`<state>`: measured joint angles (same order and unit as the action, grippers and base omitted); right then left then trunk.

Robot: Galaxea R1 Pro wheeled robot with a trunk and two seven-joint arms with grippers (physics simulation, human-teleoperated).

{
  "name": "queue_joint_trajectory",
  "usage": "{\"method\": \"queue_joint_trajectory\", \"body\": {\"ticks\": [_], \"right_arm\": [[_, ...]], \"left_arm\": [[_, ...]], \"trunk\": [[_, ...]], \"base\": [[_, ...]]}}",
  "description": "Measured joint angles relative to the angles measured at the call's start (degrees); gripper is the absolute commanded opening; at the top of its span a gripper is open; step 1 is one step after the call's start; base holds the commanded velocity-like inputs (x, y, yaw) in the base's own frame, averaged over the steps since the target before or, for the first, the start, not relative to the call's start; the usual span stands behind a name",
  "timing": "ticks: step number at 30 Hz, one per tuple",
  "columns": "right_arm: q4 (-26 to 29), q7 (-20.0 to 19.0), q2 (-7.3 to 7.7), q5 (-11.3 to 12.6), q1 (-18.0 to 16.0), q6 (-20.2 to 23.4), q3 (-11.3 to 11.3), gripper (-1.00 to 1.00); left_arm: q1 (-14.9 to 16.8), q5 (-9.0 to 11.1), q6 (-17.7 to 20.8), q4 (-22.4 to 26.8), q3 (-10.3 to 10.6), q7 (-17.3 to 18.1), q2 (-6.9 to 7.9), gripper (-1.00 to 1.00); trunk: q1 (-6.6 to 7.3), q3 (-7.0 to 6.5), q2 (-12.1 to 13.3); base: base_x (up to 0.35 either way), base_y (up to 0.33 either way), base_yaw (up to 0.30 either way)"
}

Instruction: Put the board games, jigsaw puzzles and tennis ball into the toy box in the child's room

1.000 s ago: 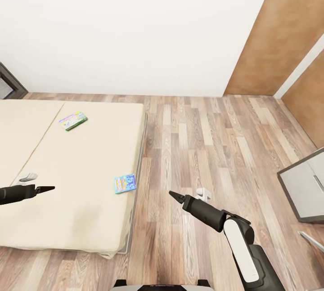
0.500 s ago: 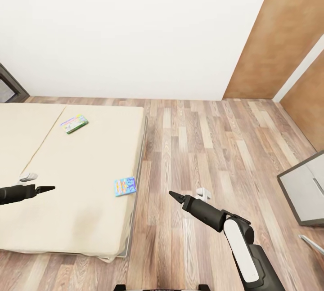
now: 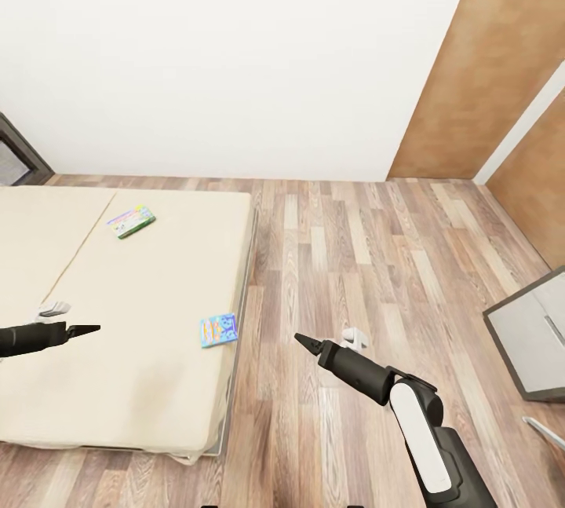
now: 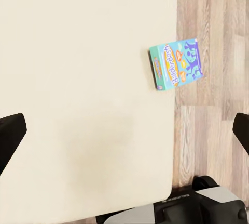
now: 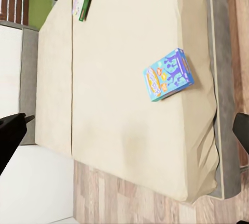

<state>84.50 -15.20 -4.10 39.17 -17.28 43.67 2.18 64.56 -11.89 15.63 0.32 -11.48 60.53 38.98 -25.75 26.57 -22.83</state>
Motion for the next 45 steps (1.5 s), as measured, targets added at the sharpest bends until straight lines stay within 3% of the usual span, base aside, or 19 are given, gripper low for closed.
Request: {"method": "queue_joint_trajectory", "body": {"ticks": [23, 45], "right_arm": [[0.0, 0.0, -0.02, 0.0, 0.0, -0.1, 0.0, 1.00], [-0.1, 0.0, 0.01, 0.0, 0.0, -0.4, 0.0, 1.00]], "left_arm": [[0.0, 0.0, 0.0, 0.0, 0.0, -0.1, -0.09, 1.00], [0.0, -0.1, 0.0, 0.0, 0.0, -0.2, -1.96, 1.00]], "trunk": [[0.00, -2.19, 0.0], [0.00, -4.29, 0.0]], "base": [[0.000, 0.000, 0.000], [0.000, 0.000, 0.000]]}}
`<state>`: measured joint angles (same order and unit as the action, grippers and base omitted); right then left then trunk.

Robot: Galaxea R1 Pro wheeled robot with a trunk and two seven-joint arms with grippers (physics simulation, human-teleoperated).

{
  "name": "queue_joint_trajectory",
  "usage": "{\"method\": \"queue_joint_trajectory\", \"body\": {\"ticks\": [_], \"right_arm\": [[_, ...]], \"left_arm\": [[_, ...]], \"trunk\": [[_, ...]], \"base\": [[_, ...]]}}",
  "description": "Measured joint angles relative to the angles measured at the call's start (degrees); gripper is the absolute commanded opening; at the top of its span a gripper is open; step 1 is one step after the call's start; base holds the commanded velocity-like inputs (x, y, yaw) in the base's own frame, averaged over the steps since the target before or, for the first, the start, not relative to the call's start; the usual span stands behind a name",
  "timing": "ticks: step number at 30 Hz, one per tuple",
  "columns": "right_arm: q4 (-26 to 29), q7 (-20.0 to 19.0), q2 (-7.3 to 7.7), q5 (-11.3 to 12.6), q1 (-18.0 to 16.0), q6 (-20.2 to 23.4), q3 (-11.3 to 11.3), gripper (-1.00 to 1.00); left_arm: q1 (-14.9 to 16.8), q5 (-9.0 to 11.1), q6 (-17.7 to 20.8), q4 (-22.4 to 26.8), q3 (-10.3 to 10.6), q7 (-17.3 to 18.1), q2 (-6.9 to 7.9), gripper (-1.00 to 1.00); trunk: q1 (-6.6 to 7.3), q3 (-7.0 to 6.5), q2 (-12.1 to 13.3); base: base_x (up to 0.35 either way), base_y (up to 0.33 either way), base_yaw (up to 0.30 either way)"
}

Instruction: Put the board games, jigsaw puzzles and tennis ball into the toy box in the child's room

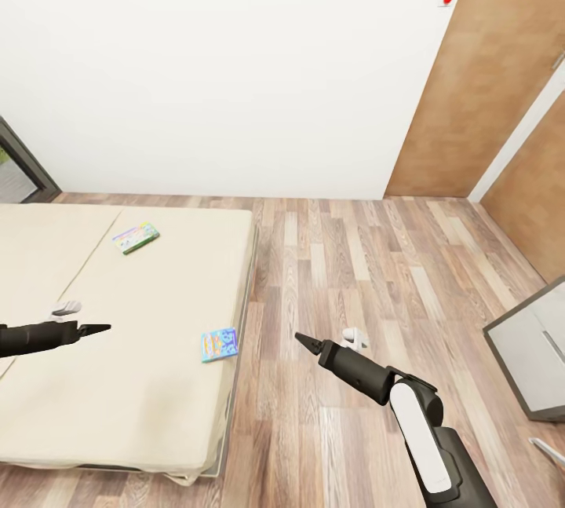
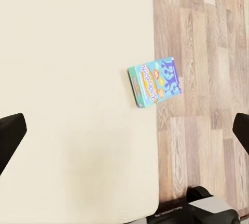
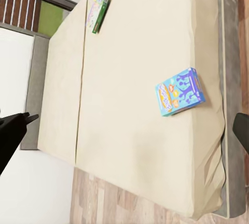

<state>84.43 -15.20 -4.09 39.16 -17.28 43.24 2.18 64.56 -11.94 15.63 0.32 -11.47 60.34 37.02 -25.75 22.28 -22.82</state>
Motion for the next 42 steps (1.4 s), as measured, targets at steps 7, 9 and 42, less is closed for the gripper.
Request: {"method": "queue_joint_trajectory", "body": {"ticks": [7, 9, 42], "right_arm": [[0.0, 0.0, -0.01, 0.0, 0.0, 0.0, 0.0, 1.00], [0.0, 0.0, -0.01, 0.0, 0.0, 0.0, 0.0, 1.00], [0.0, 0.0, -0.08, 0.1, 0.0, 0.0, 0.0, 1.00]], "left_arm": [[0.0, 0.0, 0.0, 0.0, 0.0, 0.1, -0.06, 1.00], [0.0, 0.0, 0.0, 0.0, 0.0, 0.1, -0.06, 1.00], [-0.1, -0.1, 0.0, 0.0, 0.0, -0.1, -0.50, 1.00]], "trunk": [[0.00, -0.67, 0.0], [0.00, -0.86, 0.0], [0.00, -4.01, 0.0]], "base": [[0.000, 0.000, 0.000], [0.000, 0.000, 0.000], [0.000, 0.000, 0.000]]}}
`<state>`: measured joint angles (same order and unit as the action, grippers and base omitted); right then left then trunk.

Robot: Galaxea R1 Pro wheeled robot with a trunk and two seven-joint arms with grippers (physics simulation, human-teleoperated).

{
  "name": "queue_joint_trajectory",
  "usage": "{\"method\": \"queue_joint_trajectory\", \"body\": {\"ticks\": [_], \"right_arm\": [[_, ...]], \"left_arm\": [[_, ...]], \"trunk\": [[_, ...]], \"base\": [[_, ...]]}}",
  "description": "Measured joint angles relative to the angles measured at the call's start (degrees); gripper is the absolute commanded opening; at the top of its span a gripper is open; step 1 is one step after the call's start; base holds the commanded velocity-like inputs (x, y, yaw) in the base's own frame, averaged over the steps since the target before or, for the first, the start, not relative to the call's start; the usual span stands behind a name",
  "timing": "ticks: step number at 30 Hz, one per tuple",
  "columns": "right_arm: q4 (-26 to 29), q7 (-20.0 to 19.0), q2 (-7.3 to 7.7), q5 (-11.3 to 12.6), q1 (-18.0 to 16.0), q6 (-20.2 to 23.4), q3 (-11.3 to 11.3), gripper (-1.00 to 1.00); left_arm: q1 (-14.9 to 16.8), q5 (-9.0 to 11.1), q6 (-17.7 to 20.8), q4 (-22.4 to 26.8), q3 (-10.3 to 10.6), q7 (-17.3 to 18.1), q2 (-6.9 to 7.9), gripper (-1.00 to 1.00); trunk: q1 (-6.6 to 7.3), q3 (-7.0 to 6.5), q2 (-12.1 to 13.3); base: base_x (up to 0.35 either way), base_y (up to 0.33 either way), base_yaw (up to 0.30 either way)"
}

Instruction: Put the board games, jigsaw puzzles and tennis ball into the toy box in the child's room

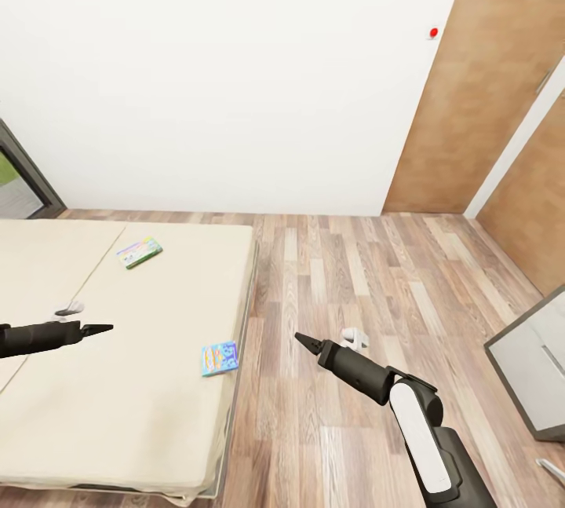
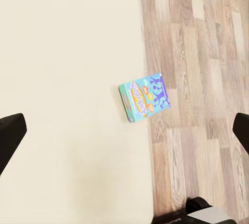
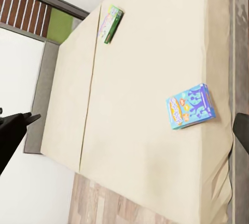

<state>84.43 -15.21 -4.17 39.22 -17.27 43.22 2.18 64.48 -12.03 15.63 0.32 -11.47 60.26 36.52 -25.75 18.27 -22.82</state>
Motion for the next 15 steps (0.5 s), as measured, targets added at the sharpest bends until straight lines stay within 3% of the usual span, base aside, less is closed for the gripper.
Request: {"method": "queue_joint_trajectory", "body": {"ticks": [15], "right_arm": [[0.0, 0.0, -0.01, 0.0, 0.0, 0.0, 0.0, 1.00]], "left_arm": [[0.0, 0.0, 0.0, 0.0, 0.0, 0.0, -0.10, 1.00]], "trunk": [[0.00, -1.43, 0.0]], "base": [[0.000, 0.000, 0.000]]}}
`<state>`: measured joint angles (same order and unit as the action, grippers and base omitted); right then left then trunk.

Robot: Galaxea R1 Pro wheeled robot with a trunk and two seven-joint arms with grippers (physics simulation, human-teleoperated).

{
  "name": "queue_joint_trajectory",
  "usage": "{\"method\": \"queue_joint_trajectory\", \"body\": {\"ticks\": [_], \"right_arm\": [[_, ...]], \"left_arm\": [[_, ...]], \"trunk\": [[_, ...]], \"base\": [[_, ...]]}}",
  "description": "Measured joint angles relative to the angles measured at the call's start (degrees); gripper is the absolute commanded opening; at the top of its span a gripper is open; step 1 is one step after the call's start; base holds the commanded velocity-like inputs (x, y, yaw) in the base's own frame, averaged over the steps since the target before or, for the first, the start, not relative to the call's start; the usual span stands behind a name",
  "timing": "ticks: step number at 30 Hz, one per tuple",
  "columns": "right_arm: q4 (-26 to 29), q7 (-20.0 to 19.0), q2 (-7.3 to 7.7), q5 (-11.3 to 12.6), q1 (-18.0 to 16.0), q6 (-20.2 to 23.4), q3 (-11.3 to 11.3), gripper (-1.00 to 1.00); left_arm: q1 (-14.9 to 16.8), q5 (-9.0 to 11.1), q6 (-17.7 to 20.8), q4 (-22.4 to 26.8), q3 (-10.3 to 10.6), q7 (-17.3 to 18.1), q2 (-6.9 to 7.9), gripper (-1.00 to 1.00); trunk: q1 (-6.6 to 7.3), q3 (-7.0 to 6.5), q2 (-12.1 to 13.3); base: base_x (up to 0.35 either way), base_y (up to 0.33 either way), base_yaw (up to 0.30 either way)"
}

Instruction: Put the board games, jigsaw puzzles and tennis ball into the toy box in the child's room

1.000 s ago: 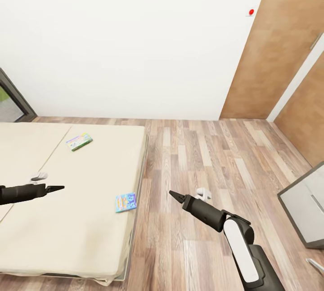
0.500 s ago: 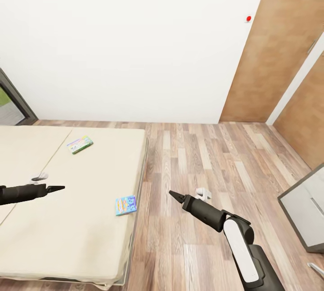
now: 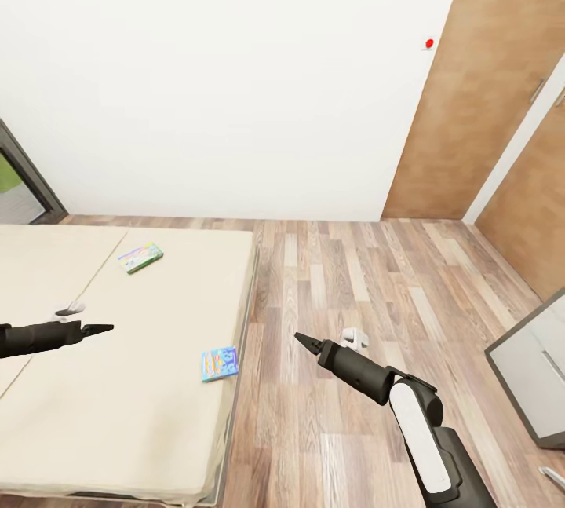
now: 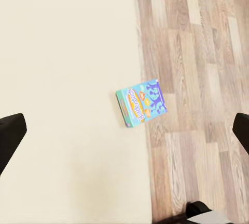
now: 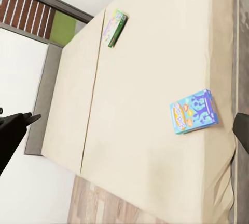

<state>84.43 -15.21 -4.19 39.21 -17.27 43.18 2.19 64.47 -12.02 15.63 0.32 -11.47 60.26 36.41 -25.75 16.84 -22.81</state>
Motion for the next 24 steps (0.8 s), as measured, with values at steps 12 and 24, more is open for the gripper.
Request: {"method": "queue_joint_trajectory", "body": {"ticks": [12, 24], "right_arm": [[0.0, 0.0, 0.00, 0.0, 0.0, 0.0, 0.0, 1.00], [0.0, 0.0, 0.00, 0.0, 0.0, 0.0, 0.0, 1.00]], "left_arm": [[0.0, 0.1, 0.0, 0.0, 0.0, 0.0, -0.30, 1.00], [0.0, 0.0, 0.0, 0.0, 0.0, 0.0, -0.49, 1.00]], "trunk": [[0.00, -1.14, 0.0], [0.00, -2.29, 0.0]], "base": [[0.000, 0.000, 0.000], [0.000, 0.000, 0.044]]}}
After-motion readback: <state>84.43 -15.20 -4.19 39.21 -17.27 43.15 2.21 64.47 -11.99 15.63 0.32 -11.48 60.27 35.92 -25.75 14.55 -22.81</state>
